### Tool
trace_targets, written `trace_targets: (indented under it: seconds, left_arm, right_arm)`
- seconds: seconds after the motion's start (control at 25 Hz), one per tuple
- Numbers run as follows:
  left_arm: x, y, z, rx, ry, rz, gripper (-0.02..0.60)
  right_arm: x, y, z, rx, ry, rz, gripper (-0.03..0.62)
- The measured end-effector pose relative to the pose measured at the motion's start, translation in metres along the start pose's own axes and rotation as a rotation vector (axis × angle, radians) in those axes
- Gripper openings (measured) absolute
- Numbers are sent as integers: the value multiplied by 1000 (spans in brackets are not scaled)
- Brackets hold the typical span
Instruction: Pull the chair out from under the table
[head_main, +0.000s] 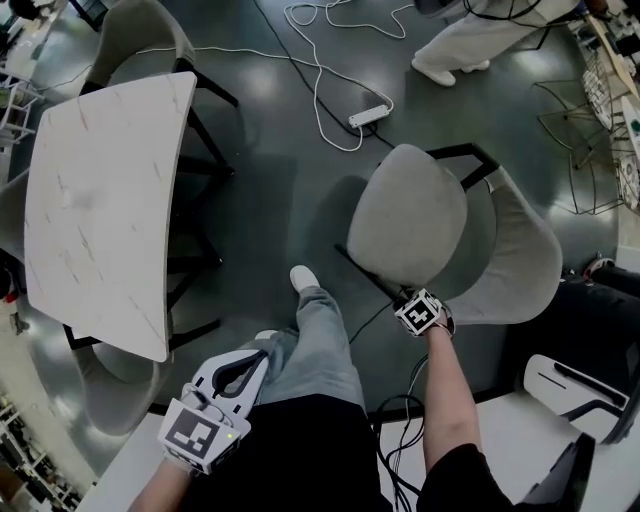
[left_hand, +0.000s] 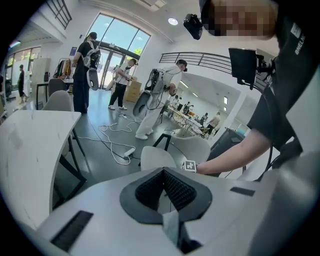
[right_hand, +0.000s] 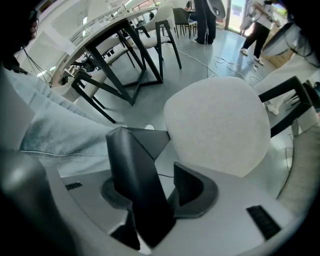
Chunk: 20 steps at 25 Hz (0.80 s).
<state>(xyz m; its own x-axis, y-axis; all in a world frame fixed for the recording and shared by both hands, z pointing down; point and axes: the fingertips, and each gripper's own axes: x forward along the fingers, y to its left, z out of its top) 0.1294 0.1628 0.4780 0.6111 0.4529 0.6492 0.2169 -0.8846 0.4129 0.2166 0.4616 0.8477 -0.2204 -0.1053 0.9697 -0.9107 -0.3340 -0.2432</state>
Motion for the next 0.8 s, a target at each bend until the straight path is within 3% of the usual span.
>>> trace_targets:
  seconds: [0.44,0.8]
  left_arm:
    - [4,-9,-2,34,18,-7,5]
    - [-13,3,-16,-25,-17,42,5]
  right_arm:
    - [-4,3,-11,-38,1,7,183]
    - [4,7,-15,-36,47,59,183]
